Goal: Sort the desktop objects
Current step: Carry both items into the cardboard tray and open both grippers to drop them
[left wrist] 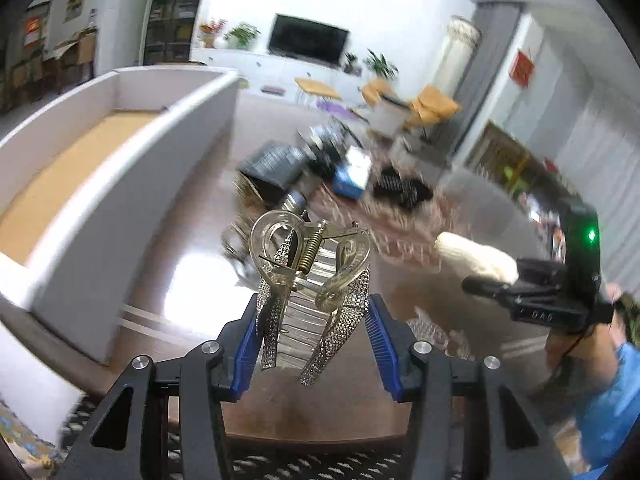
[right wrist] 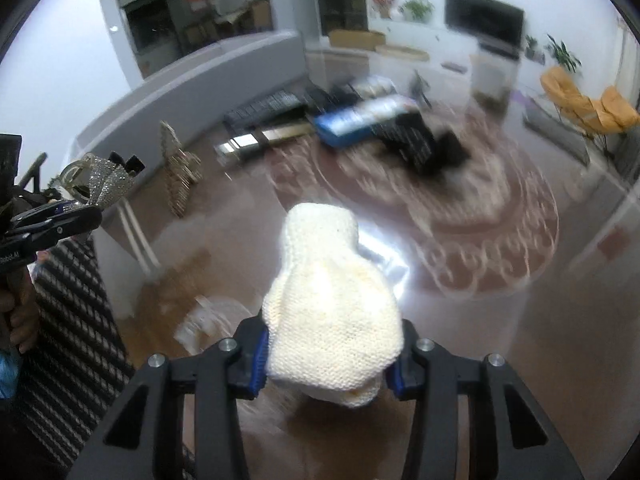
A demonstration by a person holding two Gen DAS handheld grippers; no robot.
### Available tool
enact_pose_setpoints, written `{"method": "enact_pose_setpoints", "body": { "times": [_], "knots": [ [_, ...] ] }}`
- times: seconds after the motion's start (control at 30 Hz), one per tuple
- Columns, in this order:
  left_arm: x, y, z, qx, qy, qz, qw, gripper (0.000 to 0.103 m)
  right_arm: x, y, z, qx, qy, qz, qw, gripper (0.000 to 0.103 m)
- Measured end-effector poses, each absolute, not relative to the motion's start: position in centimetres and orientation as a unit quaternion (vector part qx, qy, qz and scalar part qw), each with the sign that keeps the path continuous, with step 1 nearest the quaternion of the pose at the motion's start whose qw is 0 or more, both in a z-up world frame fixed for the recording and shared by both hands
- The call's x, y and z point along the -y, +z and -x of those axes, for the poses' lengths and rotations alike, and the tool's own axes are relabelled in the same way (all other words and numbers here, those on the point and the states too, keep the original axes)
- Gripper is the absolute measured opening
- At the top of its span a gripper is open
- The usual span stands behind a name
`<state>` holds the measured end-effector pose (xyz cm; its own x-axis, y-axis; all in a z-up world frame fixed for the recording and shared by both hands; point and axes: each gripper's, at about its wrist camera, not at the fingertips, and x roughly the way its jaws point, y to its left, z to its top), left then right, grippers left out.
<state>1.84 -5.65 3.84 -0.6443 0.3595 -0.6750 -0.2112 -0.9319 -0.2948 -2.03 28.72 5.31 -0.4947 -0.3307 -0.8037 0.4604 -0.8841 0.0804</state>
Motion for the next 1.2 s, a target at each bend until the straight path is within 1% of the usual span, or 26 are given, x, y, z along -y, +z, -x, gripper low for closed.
{"method": "enact_pose_setpoints", "body": {
  "times": [0.17, 0.27, 0.43, 0.5, 0.6, 0.63, 0.67, 0.7, 0.73, 0.77, 0.83, 0.87, 0.9, 1.0, 1.03, 1.1, 1.2],
  "knots": [
    [13.1, 8.9, -0.6, 0.127, 0.919, 0.359, 0.102, 0.050, -21.7, 9.9, 4.1, -0.106, -0.861, -0.405, 0.288, 0.046],
    [18.6, 9.9, 2.1, 0.132, 0.919, 0.368, 0.043, 0.050, -15.2, 12.7, 6.2, -0.125, -0.853, -0.377, 0.338, 0.046],
    [26.0, 8.0, 8.0, 0.130, 0.897, 0.418, -0.054, 0.050, -2.9, 15.6, 10.8, -0.137, -0.837, -0.345, 0.402, 0.046],
    [27.4, 6.9, 9.5, 0.134, 0.886, 0.437, -0.073, 0.050, 1.5, 15.6, 13.2, -0.139, -0.828, -0.352, 0.413, 0.046],
    [28.5, 5.4, 11.7, 0.132, 0.868, 0.467, -0.103, 0.052, 7.4, 13.7, 17.0, -0.163, -0.806, -0.392, 0.412, 0.046],
    [28.4, 4.9, 12.3, 0.130, 0.862, 0.478, -0.112, 0.053, 8.5, 13.0, 17.9, -0.172, -0.803, -0.401, 0.406, 0.048],
    [28.5, 4.3, 13.0, 0.126, 0.851, 0.495, -0.119, 0.057, 9.6, 12.1, 18.8, -0.181, -0.797, -0.416, 0.399, 0.052],
    [28.2, 3.9, 13.8, 0.120, 0.843, 0.509, -0.125, 0.069, 10.7, 10.9, 19.8, -0.189, -0.788, -0.438, 0.389, 0.056],
    [28.1, 3.6, 14.1, 0.112, 0.837, 0.518, -0.134, 0.076, 11.2, 10.1, 20.5, -0.194, -0.784, -0.452, 0.379, 0.068],
    [27.7, 3.4, 14.3, 0.100, 0.834, 0.523, -0.143, 0.082, 11.7, 9.4, 21.0, -0.202, -0.783, -0.460, 0.366, 0.082],
    [26.7, 3.4, 14.6, 0.065, 0.834, 0.523, -0.161, 0.082, 12.5, 8.4, 21.5, -0.231, -0.787, -0.453, 0.350, 0.089],
    [26.1, 3.4, 14.6, 0.044, 0.835, 0.522, -0.168, 0.084, 12.7, 8.1, 21.6, -0.248, -0.789, -0.447, 0.342, 0.089],
    [25.5, 3.3, 14.7, 0.023, 0.833, 0.524, -0.173, 0.089, 12.9, 7.6, 21.7, -0.269, -0.789, -0.442, 0.331, 0.089],
    [23.7, 2.5, 15.1, -0.038, 0.820, 0.538, -0.192, 0.091, 13.7, 6.3, 21.5, -0.329, -0.779, -0.428, 0.319, 0.089],
    [24.4, 1.8, 14.8, -0.047, 0.816, 0.543, -0.195, 0.091, 14.1, 5.9, 21.2, -0.358, -0.773, -0.420, 0.312, 0.089],
    [24.4, 1.4, 14.7, -0.047, 0.812, 0.546, -0.201, 0.091, 14.4, 5.3, 20.9, -0.392, -0.766, -0.408, 0.306, 0.090],
    [24.9, 1.7, 14.6, -0.027, 0.820, 0.536, -0.201, 0.091, 13.6, 4.6, 20.8, -0.407, -0.767, -0.390, 0.306, 0.090]
  ]
}}
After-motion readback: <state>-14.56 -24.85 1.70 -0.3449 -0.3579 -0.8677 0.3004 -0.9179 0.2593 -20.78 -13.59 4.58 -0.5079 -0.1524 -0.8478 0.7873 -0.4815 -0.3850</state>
